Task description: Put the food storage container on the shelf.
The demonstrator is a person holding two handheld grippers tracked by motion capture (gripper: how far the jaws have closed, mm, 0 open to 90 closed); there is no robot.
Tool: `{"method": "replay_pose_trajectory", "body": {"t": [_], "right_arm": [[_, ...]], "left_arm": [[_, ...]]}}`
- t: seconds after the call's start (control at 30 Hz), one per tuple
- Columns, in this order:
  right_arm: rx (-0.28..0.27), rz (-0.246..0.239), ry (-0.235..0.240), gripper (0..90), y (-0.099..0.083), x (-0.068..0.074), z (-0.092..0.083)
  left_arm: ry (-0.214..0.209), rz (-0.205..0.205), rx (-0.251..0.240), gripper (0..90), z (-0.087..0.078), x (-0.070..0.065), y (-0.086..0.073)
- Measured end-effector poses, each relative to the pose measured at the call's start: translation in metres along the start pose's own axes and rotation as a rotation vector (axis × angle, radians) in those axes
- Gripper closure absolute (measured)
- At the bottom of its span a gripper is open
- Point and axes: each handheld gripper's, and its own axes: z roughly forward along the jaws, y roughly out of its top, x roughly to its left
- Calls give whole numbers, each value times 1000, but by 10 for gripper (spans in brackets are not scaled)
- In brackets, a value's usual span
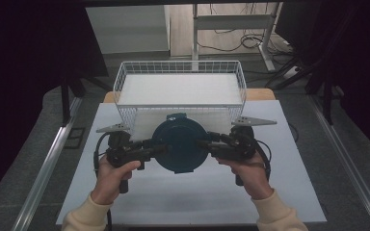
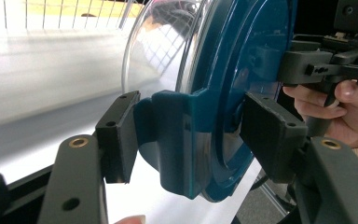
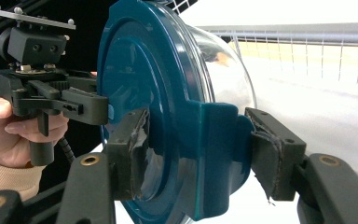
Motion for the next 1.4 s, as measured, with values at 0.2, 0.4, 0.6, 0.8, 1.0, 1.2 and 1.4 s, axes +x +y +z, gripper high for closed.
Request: {"method": "replay_pose_trajectory", "body": {"t": [0.2,0.4,0.6,0.8,1.0,1.2,1.4], "right_arm": [[-6,1,3,422,13,-1,-2],[2,-7,3,424,30,-2,-1],[4,-5,6,430,44,-3,2],[-3,-6,5,431,61,-5,4],[-2,-10,-3,431,78,-8,7],[-4,-13,-8,430,87,-11,9],[-13,-12,-11,430,94,-15,8]], "left_arm": [[3,14,-3,390,-1,-2,15],[2,8,-13,385,-2,0,30],[8,12,-21,381,-5,2,48],[5,16,-32,380,-7,5,65],[1,13,-43,380,-6,9,77],[1,19,-44,380,-5,12,86],[-3,23,-38,379,-1,13,97]]}}
